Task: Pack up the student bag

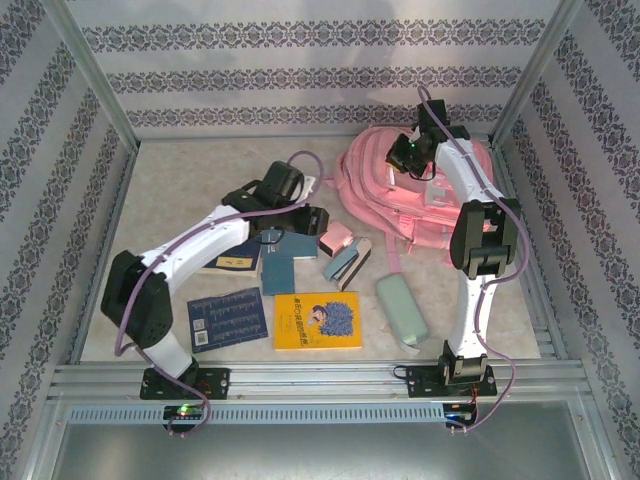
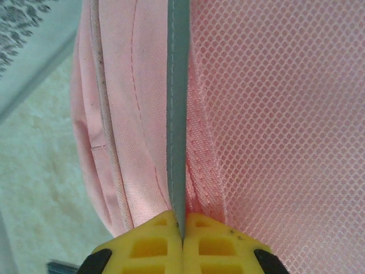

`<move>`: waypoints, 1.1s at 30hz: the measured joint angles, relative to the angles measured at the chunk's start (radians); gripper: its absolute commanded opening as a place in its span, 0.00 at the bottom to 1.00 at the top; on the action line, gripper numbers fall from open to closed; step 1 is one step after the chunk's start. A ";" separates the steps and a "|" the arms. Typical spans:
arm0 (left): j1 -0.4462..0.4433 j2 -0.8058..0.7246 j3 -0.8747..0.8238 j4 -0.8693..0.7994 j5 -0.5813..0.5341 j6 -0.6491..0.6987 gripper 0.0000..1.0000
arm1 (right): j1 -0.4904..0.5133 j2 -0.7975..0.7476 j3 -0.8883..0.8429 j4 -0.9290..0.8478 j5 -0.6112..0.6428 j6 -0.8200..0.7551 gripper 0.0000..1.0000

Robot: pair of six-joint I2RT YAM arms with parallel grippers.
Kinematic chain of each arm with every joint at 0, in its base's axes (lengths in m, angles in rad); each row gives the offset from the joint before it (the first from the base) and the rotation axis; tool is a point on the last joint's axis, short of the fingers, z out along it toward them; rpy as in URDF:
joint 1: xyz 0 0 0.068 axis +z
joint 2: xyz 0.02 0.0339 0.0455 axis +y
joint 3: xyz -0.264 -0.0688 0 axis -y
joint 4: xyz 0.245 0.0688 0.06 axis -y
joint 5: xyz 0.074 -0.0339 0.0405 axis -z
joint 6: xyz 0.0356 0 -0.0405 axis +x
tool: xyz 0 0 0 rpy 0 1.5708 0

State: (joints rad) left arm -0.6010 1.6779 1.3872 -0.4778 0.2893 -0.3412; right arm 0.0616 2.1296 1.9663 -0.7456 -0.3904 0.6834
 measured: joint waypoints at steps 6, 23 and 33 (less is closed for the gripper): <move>-0.097 0.169 0.137 0.017 -0.009 0.009 0.49 | 0.000 0.000 0.037 -0.006 -0.019 0.171 0.00; -0.170 0.423 0.163 0.393 0.017 0.054 0.42 | 0.002 0.046 0.258 -0.093 -0.095 0.355 0.00; -0.121 0.431 0.117 0.462 0.068 0.097 0.43 | -0.008 0.078 0.319 -0.172 -0.155 0.312 0.00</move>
State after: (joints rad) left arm -0.7216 2.1094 1.5043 -0.0154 0.3569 -0.2443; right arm 0.0540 2.2078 2.2852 -0.9180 -0.5453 0.9951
